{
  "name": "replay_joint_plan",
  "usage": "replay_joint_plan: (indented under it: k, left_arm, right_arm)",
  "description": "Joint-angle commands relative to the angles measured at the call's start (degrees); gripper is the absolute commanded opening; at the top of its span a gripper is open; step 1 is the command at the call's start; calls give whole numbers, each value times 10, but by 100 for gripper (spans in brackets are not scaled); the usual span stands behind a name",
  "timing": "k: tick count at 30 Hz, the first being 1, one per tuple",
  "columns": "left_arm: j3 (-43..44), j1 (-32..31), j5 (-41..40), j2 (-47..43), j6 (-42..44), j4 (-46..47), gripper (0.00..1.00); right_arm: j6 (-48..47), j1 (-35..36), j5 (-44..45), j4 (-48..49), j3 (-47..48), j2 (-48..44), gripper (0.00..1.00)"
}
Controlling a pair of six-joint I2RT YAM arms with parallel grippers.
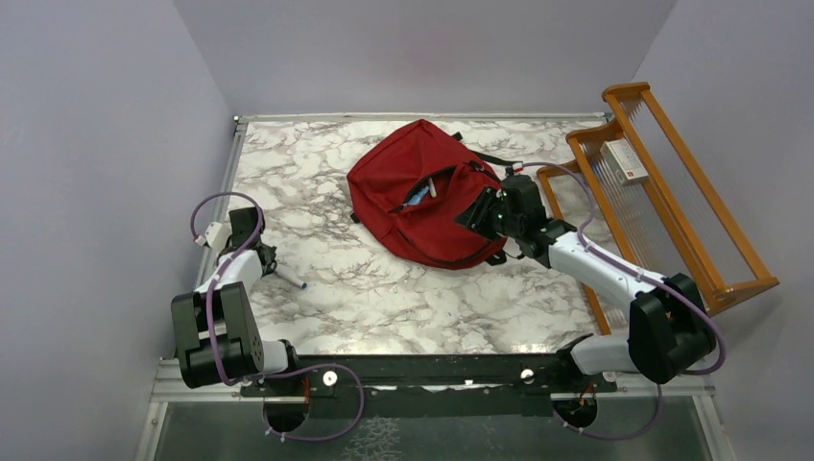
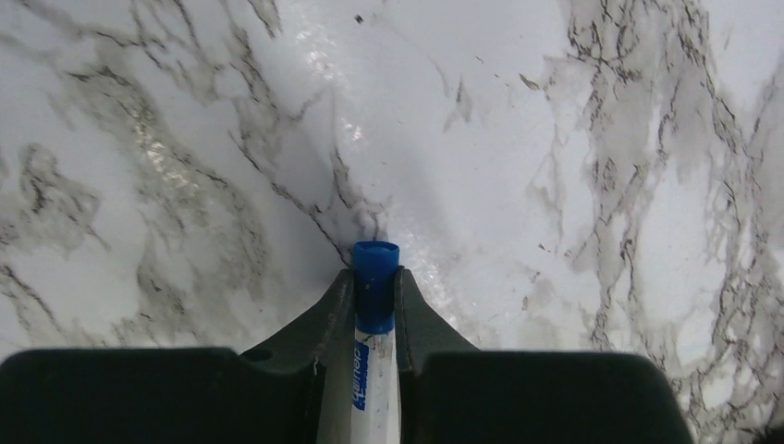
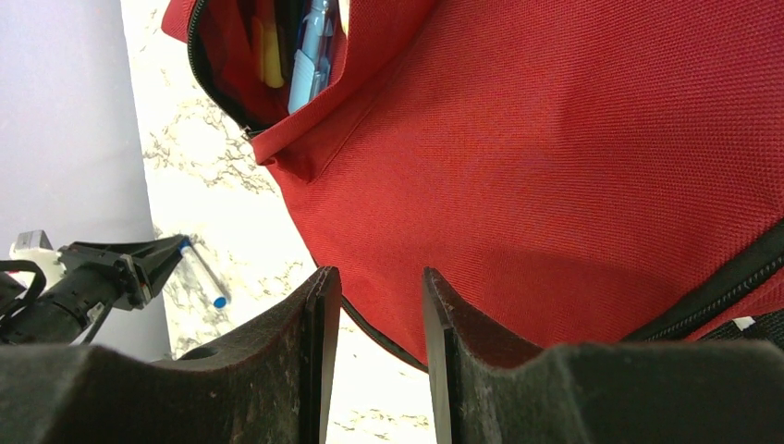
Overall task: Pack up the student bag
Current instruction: Pick up the stationery from the center of the board.
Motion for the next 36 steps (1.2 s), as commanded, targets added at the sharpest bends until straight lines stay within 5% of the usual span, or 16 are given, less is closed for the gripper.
replay_joint_plan:
  k: [1, 7, 14, 22, 36]
  left_arm:
    - [5, 0, 109, -12, 14, -22, 0]
    - [8, 0, 217, -110, 49, 45, 0]
    - [26, -40, 362, -151, 56, 144, 0]
    - [51, -195, 352, -149, 47, 248, 0]
    - [101, -351, 320, -85, 43, 318, 0]
  right_arm:
    - [-12, -5, 5, -12, 17, -15, 42]
    - [-34, -4, -2, 0, 12, -32, 42]
    - [-76, -5, -215, 105, 21, -30, 43]
    - [-18, -2, -300, 174, 48, -6, 45]
    - [93, 25, -280, 278, -12, 1, 53]
